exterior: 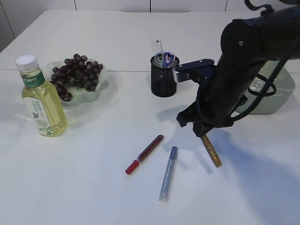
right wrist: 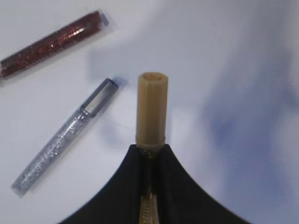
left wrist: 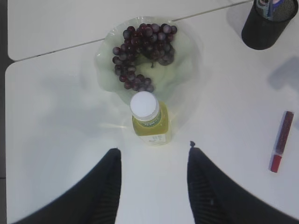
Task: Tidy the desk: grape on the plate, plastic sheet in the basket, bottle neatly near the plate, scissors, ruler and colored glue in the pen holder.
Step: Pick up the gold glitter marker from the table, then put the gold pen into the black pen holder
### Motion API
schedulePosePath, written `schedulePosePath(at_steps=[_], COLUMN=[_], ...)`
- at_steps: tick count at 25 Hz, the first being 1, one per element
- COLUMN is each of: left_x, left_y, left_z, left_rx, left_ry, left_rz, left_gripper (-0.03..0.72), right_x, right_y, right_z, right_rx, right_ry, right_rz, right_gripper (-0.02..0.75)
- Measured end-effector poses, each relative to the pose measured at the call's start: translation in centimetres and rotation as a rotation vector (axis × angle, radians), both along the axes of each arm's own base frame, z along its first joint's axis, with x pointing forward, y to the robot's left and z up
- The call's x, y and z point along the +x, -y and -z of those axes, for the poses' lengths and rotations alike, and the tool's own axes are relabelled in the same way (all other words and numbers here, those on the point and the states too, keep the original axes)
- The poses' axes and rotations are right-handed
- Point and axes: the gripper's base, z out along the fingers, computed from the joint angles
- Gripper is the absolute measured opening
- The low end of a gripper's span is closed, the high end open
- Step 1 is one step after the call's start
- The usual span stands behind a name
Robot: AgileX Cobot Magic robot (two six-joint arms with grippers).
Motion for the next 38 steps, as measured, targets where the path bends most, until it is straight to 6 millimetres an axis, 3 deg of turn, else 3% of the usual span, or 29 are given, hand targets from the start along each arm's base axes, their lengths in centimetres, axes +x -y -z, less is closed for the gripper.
schedulePosePath(at_steps=[6, 21, 31, 38], left_x=[0.0, 0.0, 0.0, 0.0], left_y=[0.0, 0.0, 0.0, 0.0], left_z=[0.0, 0.0, 0.0, 0.0], left_rx=[0.0, 0.0, 0.0, 0.0], left_ry=[0.0, 0.0, 0.0, 0.0], left_rz=[0.0, 0.0, 0.0, 0.0], left_gripper=[0.34, 0.335, 0.327, 0.324], right_x=[0.0, 4.4, 10.7, 13.7], right_y=[0.1, -1.4, -3.1, -2.9], right_z=[-2.0, -6.6, -6.2, -4.8], right_rx=[0.081, 0.343, 0.369, 0.361], right_ry=[0.203, 0.898, 1.026, 1.039], right_rz=[0.014, 0.034, 0.039, 0.068], right_gripper=[0.041, 0.04, 0.04, 0.04])
